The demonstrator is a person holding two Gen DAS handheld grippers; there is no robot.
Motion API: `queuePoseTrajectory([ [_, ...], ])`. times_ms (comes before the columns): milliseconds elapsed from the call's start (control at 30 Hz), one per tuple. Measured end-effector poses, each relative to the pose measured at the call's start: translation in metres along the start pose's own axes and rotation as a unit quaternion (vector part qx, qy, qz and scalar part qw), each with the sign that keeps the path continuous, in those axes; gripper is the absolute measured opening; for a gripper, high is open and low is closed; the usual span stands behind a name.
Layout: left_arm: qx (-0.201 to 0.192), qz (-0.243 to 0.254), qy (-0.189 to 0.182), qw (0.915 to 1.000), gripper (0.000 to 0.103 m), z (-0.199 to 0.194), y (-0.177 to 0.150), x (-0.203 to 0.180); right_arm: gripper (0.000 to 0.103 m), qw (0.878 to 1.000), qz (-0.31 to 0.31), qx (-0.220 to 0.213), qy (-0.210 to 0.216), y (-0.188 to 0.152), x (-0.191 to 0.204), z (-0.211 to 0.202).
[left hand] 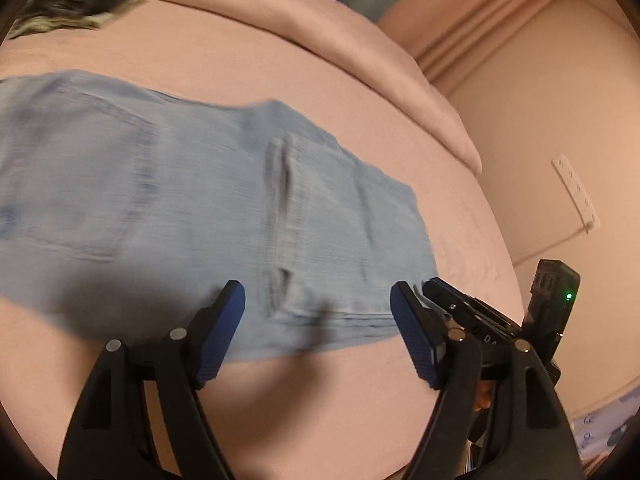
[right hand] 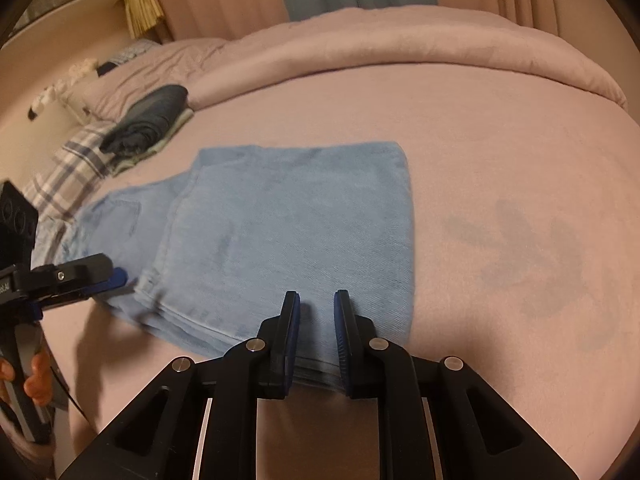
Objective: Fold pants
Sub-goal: 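Grasp the elastic waistband with the left gripper and lift it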
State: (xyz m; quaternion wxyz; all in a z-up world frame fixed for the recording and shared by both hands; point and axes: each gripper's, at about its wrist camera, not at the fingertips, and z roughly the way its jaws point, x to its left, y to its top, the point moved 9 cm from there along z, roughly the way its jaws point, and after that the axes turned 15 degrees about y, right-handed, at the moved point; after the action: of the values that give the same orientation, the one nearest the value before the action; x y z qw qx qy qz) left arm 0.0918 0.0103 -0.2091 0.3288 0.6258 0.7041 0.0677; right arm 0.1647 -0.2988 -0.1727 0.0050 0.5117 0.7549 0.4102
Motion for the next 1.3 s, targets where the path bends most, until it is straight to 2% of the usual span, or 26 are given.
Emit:
queuePoseTrajectory([
  [167, -0.029, -0.038, 0.018, 0.9987, 0.075, -0.035, -0.002, 0.039, 0.017, 1.0, -0.019, 0.0, 0.014, 0.012, 0.017, 0.013],
  [433, -0.026, -0.129, 0.036, 0.9907, 0.075, -0.057, -0.013, 0.101, 0.017, 0.997, -0.061, 0.029, 0.04, 0.026, 0.061, 0.058],
  [567, -0.022, -0.175, 0.039, 0.9835, 0.075, -0.058, -0.016, 0.122, 0.019, 0.995, -0.058, 0.076, 0.028, 0.022, 0.059, 0.094],
  [733, -0.022, -0.206, 0.031, 0.9779, 0.075, -0.06, -0.017, 0.134, 0.022, 0.994, -0.04, 0.087, 0.044, 0.031, 0.06, 0.093],
  [800, -0.02, -0.218, 0.026, 0.9753, 0.075, -0.059, -0.017, 0.137, 0.022, 0.995, -0.035, 0.073, 0.05, 0.04, 0.061, 0.085],
  [867, -0.017, -0.23, 0.021, 0.9727, 0.075, -0.059, -0.017, 0.143, 0.022, 0.997, -0.04, 0.049, 0.035, 0.055, 0.057, 0.078],
  [1000, -0.019, -0.242, 0.017, 0.97, 0.075, -0.063, -0.018, 0.152, 0.023, 0.999, -0.01, 0.037, -0.002, 0.073, 0.033, 0.091],
  [1067, -0.019, -0.244, 0.018, 0.9695, 0.075, -0.066, -0.02, 0.155, 0.024, 0.997, -0.016, 0.06, -0.045, 0.071, 0.018, 0.112],
  [1167, -0.019, -0.252, 0.015, 0.9675, 0.075, -0.068, -0.021, 0.161, 0.025, 0.996, -0.039, 0.054, -0.063, 0.074, 0.019, 0.122],
  [1300, -0.02, -0.274, 0.006, 0.9616, 0.075, -0.069, -0.018, 0.171, 0.028, 0.996, -0.014, 0.064, -0.059, 0.075, 0.02, 0.114],
])
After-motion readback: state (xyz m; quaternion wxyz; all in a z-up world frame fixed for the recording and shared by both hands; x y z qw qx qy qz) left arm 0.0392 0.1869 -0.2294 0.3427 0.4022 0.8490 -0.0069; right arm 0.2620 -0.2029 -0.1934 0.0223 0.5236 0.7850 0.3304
